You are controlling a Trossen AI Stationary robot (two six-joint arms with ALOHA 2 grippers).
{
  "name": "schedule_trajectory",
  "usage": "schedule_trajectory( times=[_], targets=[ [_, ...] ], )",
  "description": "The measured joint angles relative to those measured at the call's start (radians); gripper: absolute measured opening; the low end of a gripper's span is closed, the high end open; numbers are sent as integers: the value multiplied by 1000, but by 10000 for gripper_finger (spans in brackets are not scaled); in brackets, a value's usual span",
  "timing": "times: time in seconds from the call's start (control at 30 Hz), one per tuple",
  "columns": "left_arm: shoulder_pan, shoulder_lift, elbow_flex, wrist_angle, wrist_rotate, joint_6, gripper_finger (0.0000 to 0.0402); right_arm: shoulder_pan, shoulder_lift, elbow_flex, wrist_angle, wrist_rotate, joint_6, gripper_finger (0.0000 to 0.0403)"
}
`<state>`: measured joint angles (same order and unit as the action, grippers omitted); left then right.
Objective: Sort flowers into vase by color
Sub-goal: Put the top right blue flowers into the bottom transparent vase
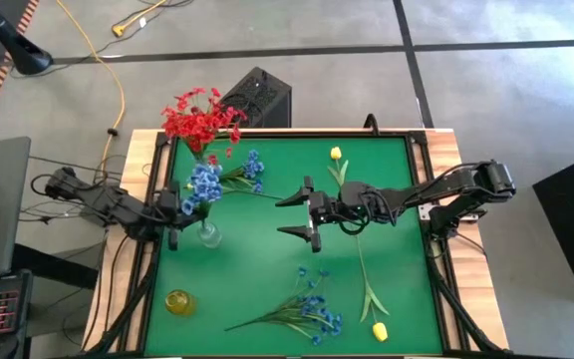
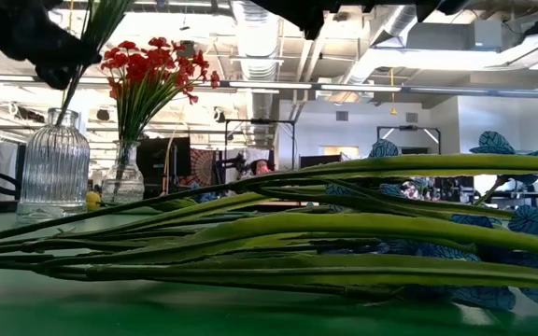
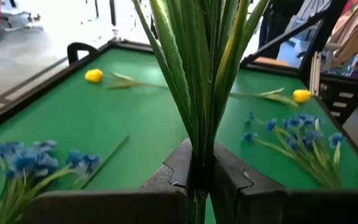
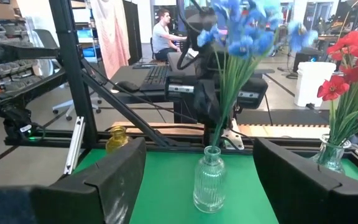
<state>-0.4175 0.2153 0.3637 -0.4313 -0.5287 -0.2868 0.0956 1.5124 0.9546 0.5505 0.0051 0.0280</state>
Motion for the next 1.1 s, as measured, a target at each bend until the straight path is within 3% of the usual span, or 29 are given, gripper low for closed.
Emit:
schedule_trajectory(
  times=[0.43, 0.87, 0.97, 1.1],
  targets=[
    [0, 0, -5, 0, 34, -41, 30, 0, 0, 0, -22, 0, 6, 322],
    [0, 0, 51, -65, 105, -274, 184, 0, 0, 0, -23, 0, 5, 322],
    [0, 0, 65, -100, 107, -355, 204, 0, 0, 0, -23, 0, 1, 322],
    [1, 1, 92, -170, 193, -444, 210, -5, 0, 0, -23, -1, 1, 322]
  ],
)
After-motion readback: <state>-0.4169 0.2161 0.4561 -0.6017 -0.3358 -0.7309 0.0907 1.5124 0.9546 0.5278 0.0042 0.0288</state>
